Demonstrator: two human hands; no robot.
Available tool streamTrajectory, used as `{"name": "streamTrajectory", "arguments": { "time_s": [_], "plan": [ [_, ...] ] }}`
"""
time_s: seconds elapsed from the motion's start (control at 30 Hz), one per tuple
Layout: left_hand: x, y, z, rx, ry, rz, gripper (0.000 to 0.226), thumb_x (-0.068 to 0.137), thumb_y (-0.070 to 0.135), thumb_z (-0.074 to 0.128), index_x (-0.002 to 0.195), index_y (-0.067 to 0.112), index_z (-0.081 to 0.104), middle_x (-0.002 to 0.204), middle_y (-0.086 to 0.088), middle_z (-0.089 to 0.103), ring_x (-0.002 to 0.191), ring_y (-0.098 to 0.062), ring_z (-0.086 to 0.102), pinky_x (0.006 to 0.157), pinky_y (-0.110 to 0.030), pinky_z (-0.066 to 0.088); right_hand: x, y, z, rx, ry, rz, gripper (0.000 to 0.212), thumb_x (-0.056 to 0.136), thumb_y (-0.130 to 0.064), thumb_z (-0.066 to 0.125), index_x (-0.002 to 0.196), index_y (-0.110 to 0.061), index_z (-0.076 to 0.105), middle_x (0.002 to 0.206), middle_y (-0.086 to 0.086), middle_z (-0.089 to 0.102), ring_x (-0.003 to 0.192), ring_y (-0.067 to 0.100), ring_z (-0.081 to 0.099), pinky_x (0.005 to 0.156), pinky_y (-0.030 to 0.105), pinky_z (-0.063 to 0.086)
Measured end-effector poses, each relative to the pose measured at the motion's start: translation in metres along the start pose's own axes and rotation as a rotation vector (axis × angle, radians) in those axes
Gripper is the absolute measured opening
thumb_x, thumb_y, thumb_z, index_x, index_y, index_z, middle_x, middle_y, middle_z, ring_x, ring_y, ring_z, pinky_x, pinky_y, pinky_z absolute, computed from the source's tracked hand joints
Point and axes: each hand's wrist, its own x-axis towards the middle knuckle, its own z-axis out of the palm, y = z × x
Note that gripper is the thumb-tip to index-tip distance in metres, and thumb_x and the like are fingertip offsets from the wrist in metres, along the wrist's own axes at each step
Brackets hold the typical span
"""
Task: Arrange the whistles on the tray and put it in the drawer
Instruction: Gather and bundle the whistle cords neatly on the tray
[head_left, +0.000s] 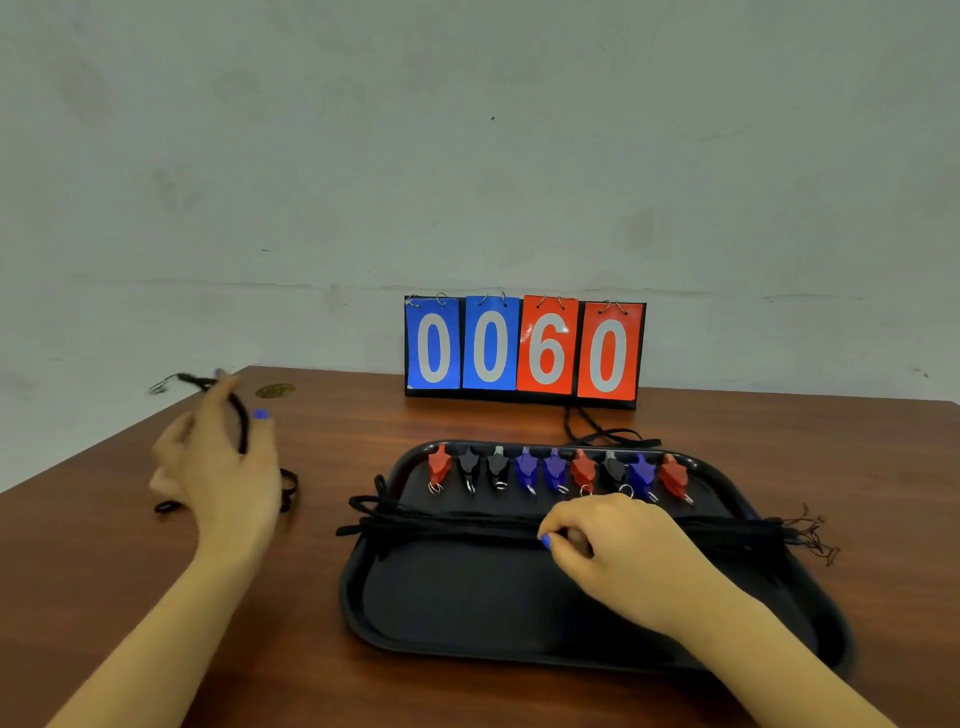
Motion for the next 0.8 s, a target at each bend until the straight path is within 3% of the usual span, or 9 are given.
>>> {"name": "streamTrajectory", "arguments": {
  "time_s": [0.07,0.13,0.23,0.37,0.47,0.6,0.73,0.8],
  "plan": [
    [-0.013,0.005,0.005,0.070,-0.120,0.261,0.034,0.092,0.019,0.048,0.125,0.027,0.050,0.125,-0.010,0.049,0.116,-0.028,0.041,0.099,-0.047,0.034,0.000,0.001,0.002,0.016,0.011,0.003,0.025,0.094,-0.033,0.042,0.112,-0.033,0.060,0.067,-0.020,0.046,0.071,0.001,0.049,0.079,0.022,0.048],
    [-0.030,0.012,0.011,0.009,-0.243,0.446,0.034,0.090,0.008,0.050,0.122,0.021,0.053,0.120,0.002,0.054,0.104,-0.016,0.050,0.089,-0.041,0.044,0.001,0.002,0.003,0.051,0.020,0.015,0.025,0.094,-0.034,0.044,0.116,-0.036,0.056,0.070,-0.018,0.049,0.071,-0.001,0.049,0.079,0.019,0.046],
    [-0.050,0.020,0.015,0.005,-0.346,0.655,0.038,0.088,0.000,0.050,0.121,0.018,0.054,0.112,0.010,0.049,0.100,-0.006,0.049,0.089,-0.029,0.043,0.002,0.003,0.005,0.182,0.034,0.047,0.030,0.093,-0.036,0.048,0.123,-0.040,0.049,0.081,-0.012,0.060,0.075,-0.001,0.051,0.078,0.017,0.044],
    [-0.060,0.030,0.010,0.013,-0.440,0.955,0.036,0.085,0.011,0.036,0.116,0.017,0.052,0.114,0.006,0.054,0.110,-0.001,0.044,0.099,-0.012,0.033,0.003,-0.006,0.002,0.515,0.044,0.120,0.033,0.091,-0.035,0.053,0.123,-0.040,0.048,0.083,-0.002,0.062,0.060,0.001,0.052,0.065,0.014,0.043],
    [-0.068,0.035,0.006,-0.038,-0.494,1.069,0.036,0.082,0.009,0.036,0.113,0.019,0.052,0.119,0.007,0.054,0.113,-0.007,0.047,0.101,-0.019,0.034,0.003,-0.017,-0.006,0.776,0.019,0.168,0.035,0.087,-0.038,0.055,0.121,-0.041,0.047,0.081,0.001,0.065,0.052,0.004,0.053,0.049,0.012,0.042],
    [-0.080,0.038,0.008,-0.062,-0.522,1.249,0.027,0.083,0.006,0.040,0.103,0.017,0.054,0.106,0.004,0.060,0.101,-0.012,0.053,0.096,-0.023,0.039,0.003,-0.031,-0.011,1.062,-0.034,0.134,0.043,0.067,-0.051,0.053,0.109,-0.044,0.053,0.065,-0.009,0.064,0.047,0.006,0.051,0.045,0.020,0.044],
    [-0.089,0.039,0.011,-0.014,-0.598,1.411,0.025,0.092,0.009,0.033,0.099,0.014,0.056,0.093,-0.004,0.069,0.094,-0.016,0.055,0.091,-0.026,0.042,0.002,-0.038,-0.010,1.107,0.013,0.137,0.037,0.067,-0.048,0.054,0.099,-0.035,0.066,0.053,-0.007,0.056,0.048,0.002,0.048,0.048,0.018,0.042],
    [-0.092,0.040,0.012,0.040,-0.654,1.443,0.025,0.086,0.007,0.040,0.097,0.014,0.061,0.093,-0.002,0.070,0.095,-0.014,0.056,0.089,-0.027,0.044,0.001,-0.039,-0.009,1.095,0.035,0.149,0.028,0.069,-0.044,0.057,0.091,-0.032,0.071,0.063,0.004,0.063,0.055,0.007,0.050,0.049,0.016,0.040]
  ]
}}
